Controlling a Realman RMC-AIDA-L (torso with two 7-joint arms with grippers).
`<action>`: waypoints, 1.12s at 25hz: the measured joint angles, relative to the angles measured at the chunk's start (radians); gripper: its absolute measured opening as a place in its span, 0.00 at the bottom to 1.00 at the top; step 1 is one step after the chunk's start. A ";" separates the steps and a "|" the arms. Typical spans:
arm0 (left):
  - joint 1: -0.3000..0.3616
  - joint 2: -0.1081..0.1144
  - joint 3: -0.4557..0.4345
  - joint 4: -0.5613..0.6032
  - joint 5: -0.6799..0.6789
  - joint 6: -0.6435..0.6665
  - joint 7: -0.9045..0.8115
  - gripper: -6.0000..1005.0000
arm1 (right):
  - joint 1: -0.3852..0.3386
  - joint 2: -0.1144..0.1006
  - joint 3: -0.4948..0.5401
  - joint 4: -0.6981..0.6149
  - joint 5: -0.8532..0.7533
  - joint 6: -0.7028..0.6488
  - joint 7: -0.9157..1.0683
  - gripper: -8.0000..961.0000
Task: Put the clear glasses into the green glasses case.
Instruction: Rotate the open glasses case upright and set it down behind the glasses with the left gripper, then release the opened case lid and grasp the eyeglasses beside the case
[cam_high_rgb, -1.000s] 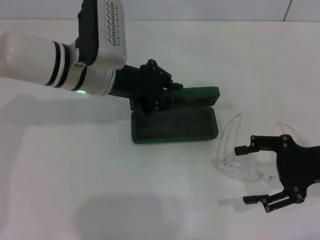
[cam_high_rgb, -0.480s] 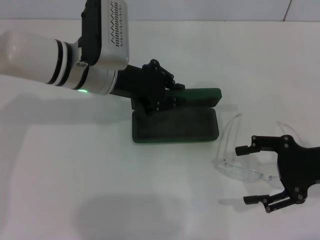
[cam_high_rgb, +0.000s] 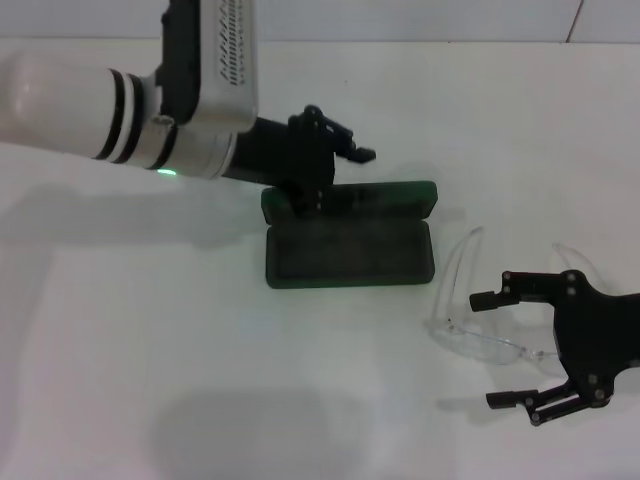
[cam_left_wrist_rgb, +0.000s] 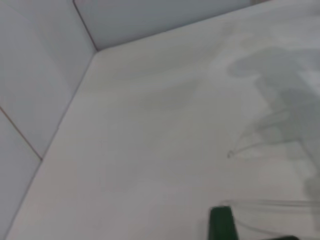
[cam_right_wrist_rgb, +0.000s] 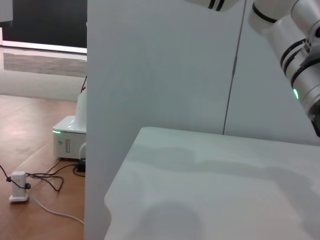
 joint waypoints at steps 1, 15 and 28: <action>0.008 0.000 -0.001 0.012 -0.013 0.000 0.000 0.26 | 0.000 0.000 0.001 0.000 0.000 0.001 0.000 0.91; 0.330 -0.009 0.013 -0.074 -0.864 0.144 0.379 0.60 | 0.032 0.000 0.004 -0.053 0.003 0.002 0.003 0.90; 0.426 -0.014 0.024 -0.533 -1.268 0.378 0.738 0.60 | 0.219 -0.034 -0.001 -0.136 -0.052 0.031 0.471 0.90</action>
